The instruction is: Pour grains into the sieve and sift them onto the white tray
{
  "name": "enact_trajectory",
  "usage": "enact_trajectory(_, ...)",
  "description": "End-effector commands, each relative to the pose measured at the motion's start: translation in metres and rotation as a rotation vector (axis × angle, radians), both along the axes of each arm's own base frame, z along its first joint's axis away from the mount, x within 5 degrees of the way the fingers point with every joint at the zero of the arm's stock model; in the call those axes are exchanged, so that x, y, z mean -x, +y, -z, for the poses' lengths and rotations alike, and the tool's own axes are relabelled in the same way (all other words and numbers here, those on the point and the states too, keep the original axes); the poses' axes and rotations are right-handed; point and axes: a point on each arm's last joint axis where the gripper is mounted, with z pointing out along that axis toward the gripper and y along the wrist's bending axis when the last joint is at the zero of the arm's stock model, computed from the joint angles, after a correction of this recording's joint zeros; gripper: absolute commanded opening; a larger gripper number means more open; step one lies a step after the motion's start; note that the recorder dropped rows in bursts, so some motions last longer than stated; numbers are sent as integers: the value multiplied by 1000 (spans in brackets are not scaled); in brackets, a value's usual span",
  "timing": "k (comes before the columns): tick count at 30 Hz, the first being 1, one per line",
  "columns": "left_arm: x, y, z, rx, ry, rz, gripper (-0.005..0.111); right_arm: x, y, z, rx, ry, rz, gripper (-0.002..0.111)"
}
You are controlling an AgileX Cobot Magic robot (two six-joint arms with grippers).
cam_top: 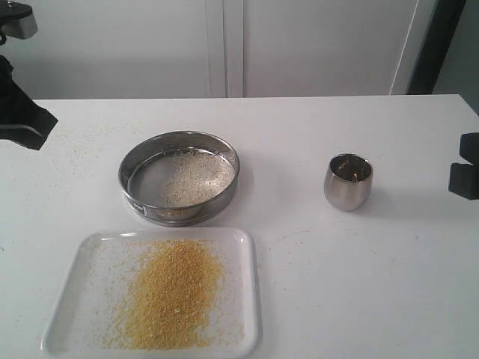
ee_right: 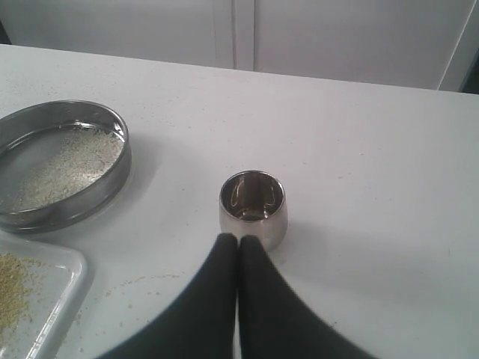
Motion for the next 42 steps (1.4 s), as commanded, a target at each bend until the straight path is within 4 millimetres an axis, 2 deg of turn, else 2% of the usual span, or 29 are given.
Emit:
enact_trajectory(1, 17, 4, -4, 25, -31, -24, 0, 0, -1, 1, 16, -8, -1, 0)
enact_trajectory(4, 30, 7, -8, 42, -65, -41, 0, 0, -1, 1, 12, -7, 0, 0)
enact_trajectory(8, 57, 14, -10, 64, -114, -58, 0, 0, -1, 1, 12, -7, 0, 0)
enact_trajectory(14, 101, 25, -6, 142, -209, -131, 0, 0, -1, 1, 12, -7, 0, 0)
enact_trajectory(20, 130, 32, 5, 193, -255, -173, 0, 0, -1, 1, 12, -7, 0, 0)
enact_trajectory(29, 153, 36, 15, 176, -211, -155, 0, 0, -1, 1, 12, -7, 0, 0)
enact_trajectory(32, 152, 36, 14, 188, -231, -158, 0, -1, -1, 0, 12, -11, 1, 0)
enact_trajectory(39, 132, 34, -17, 350, -596, -211, 0, -1, -1, 0, 12, -11, 1, 0)
enact_trajectory(42, 129, 35, -26, 404, -688, -231, 0, -1, -1, 0, 12, -11, 1, 0)
